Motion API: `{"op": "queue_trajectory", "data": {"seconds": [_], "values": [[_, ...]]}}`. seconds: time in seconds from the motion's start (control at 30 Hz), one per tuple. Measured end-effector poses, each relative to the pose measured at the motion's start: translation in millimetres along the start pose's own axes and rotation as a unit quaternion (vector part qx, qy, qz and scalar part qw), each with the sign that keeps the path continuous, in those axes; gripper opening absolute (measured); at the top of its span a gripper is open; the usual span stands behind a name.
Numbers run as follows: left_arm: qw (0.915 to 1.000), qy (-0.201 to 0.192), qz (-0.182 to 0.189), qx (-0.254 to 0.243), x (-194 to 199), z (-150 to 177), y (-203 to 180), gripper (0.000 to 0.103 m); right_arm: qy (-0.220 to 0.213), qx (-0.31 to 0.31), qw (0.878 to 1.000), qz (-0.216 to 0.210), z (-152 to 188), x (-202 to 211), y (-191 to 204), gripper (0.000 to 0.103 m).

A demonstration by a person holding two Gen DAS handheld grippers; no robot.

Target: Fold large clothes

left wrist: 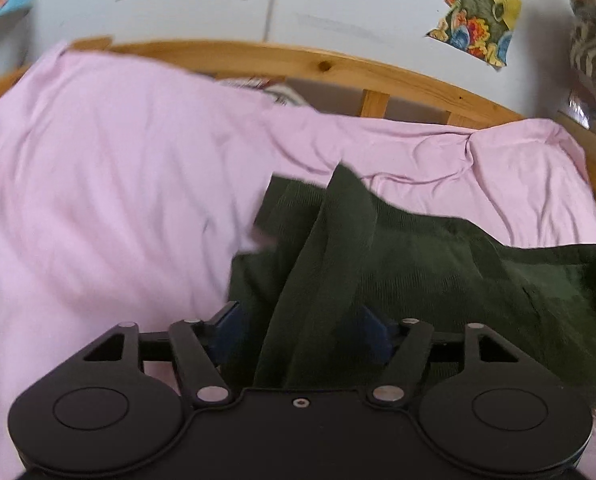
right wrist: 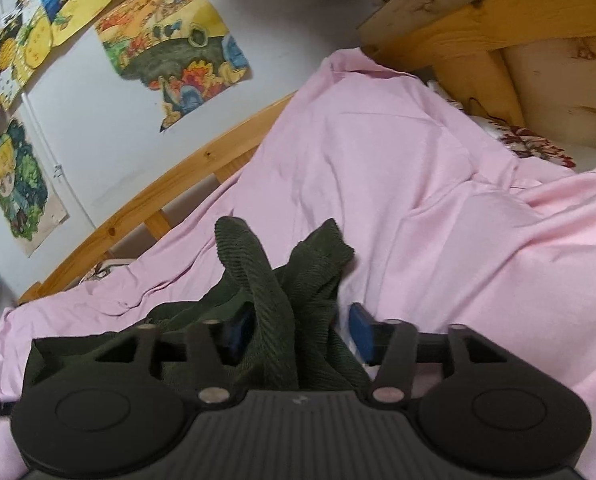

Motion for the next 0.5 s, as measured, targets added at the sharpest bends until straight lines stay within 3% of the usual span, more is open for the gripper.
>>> {"op": "queue_trajectory", "data": {"seconds": [0.07,0.13,0.17,0.2,0.23,0.27,0.33,0.43,0.5], "values": [[0.9997,-0.001,-0.017,-0.018,-13.8,-17.3,-8.0,0.071,-0.001,0.021,1.000,-0.006,0.7,-2.5,3.8,0.073],[0.9991,0.000,-0.026,-0.034,-28.3,-32.5,-14.9,0.055,-0.005,0.044,0.999,-0.004,0.5,-3.8,8.9,0.073],[0.9989,-0.005,-0.024,-0.040,-31.4,-36.6,-18.1,0.012,-0.009,0.053,0.999,-0.004,0.3,-4.1,10.7,0.071],[0.9988,-0.015,-0.026,-0.039,-32.8,-39.8,-19.9,0.002,-0.010,0.058,0.998,-0.010,-0.1,-4.6,11.4,0.068],[0.9986,-0.031,-0.036,-0.024,-31.5,-40.5,-18.4,0.002,-0.008,0.057,0.998,-0.019,-0.7,-5.9,10.8,0.053],[0.9982,-0.043,-0.040,-0.007,-30.5,-39.2,-16.3,0.001,-0.005,0.050,0.998,-0.029,-1.2,-7.3,9.4,0.028],[0.9970,-0.055,-0.048,0.026,-26.4,-34.8,-7.1,0.001,-0.001,0.027,0.999,-0.044,-3.0,-9.4,5.6,0.010],[0.9930,-0.069,-0.047,0.084,-15.2,-28.7,7.3,0.001,-0.019,0.006,0.998,-0.067,-10.8,-6.6,3.4,0.006],[0.9918,-0.067,-0.054,0.094,-12.2,-29.1,11.2,0.001,-0.019,0.000,0.998,-0.065,-16.6,-10.0,1.2,0.006]]}}
Point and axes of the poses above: each gripper's, at about its wrist camera, not at the fingertips, and x roughly against the way its jaws point, y to its left, z to its underside, the point moved 4 cm from there along -x, roughly the way its jaws point, and after that the axes turned 13 degrees about y, right-handed, at the moved point
